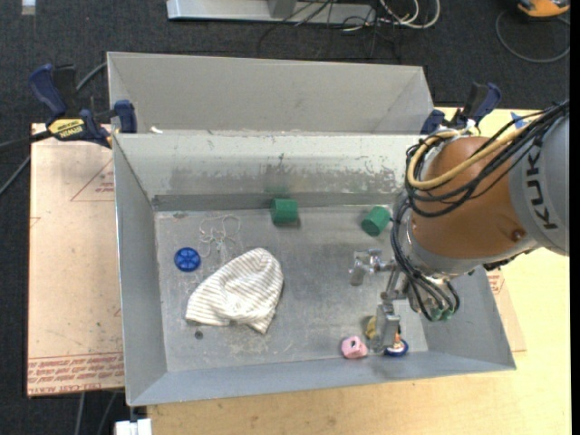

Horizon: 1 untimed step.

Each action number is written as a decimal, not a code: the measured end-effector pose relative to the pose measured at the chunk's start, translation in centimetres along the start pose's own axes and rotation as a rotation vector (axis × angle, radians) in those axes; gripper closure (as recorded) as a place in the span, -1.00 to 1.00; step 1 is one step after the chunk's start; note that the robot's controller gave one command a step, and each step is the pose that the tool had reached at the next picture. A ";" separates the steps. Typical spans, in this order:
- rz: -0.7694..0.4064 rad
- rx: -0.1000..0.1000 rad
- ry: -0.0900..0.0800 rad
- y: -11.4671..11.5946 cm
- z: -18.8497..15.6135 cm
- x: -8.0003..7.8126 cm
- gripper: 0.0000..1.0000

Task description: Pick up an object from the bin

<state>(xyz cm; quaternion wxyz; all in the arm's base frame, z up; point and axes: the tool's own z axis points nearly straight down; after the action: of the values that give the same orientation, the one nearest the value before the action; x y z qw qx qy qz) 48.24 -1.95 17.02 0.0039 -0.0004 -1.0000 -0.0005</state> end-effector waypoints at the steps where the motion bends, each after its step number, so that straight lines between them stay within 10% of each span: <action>1: -0.002 0.001 -0.008 0.0 -0.4 -0.2 -1.00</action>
Offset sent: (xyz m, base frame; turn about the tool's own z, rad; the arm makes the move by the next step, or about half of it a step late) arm -0.0029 -0.0568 -0.1002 -0.3171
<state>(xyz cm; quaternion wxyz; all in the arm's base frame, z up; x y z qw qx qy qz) 48.43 -1.94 17.43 -0.0002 0.0007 -1.0000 -0.0002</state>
